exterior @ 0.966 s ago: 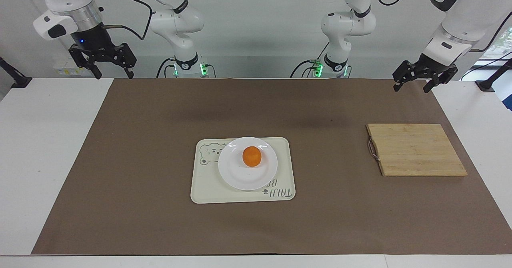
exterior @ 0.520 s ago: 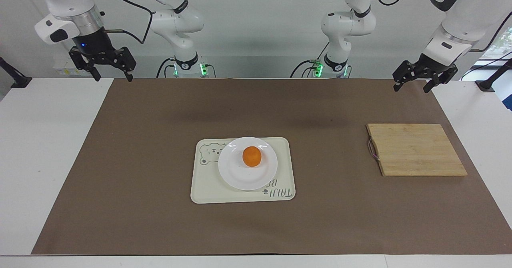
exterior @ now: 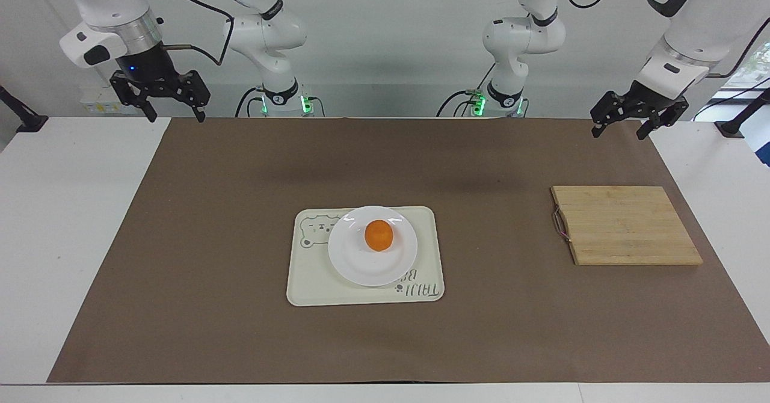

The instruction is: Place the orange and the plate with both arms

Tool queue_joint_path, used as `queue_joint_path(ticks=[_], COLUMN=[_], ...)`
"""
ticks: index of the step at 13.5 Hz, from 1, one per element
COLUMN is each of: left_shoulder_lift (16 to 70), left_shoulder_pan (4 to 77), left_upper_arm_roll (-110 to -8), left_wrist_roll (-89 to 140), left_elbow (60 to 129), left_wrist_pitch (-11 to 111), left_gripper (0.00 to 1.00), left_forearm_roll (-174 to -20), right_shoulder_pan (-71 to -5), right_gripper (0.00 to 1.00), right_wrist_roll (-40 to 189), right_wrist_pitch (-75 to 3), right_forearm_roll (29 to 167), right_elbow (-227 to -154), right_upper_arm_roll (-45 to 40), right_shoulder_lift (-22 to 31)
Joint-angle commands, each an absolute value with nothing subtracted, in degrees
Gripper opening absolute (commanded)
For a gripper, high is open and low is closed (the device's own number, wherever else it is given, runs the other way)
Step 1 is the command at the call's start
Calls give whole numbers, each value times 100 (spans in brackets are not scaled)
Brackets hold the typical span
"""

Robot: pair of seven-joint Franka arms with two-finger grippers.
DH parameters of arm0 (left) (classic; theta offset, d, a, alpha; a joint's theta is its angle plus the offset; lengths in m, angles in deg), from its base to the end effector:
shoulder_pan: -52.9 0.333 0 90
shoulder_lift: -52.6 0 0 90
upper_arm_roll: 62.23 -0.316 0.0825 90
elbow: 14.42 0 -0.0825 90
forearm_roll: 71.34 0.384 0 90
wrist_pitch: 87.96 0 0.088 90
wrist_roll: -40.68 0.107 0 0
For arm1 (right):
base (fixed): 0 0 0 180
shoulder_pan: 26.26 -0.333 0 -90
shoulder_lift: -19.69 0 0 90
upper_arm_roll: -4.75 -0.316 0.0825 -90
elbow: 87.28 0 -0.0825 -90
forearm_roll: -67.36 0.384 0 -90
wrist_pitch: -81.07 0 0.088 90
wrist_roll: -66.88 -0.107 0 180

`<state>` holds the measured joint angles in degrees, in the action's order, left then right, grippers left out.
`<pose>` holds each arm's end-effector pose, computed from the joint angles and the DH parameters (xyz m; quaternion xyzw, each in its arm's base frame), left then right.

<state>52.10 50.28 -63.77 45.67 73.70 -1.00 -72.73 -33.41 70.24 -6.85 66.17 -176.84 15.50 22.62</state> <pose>0.5519 -0.0132 0.6305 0.9984 -0.0534 -0.0141 0.0125 0.5340 -0.0388 0.6523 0.9999 -0.0025 0.0104 0.0063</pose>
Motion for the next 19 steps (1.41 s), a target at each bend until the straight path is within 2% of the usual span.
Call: queue_joint_path(ticks=[1, 4, 19], left_shoulder_lift=[5269, 5269, 5269], left_shoulder_pan=[5079, 5079, 5079], left_upper_arm_roll=[-6346, -6346, -6346], left_wrist_roll=[4525, 4526, 4534], left_elbow=[7400, 7400, 7400], left_wrist_pitch=[-174, -174, -174], left_gripper=[100, 100, 100], left_forearm_roll=[-7274, -7274, -7274], right_shoulder_pan=[-3338, -3338, -3338], right_gripper=[100, 100, 100], right_wrist_roll=[6960, 6925, 6987], right_wrist_pitch=[-752, -954, -875], right_forearm_roll=[6560, 6560, 6560], right_elbow=[-17895, -17939, -18009], right_upper_arm_roll=[1503, 1503, 1512], right_shoulder_lift=[2435, 2435, 2452])
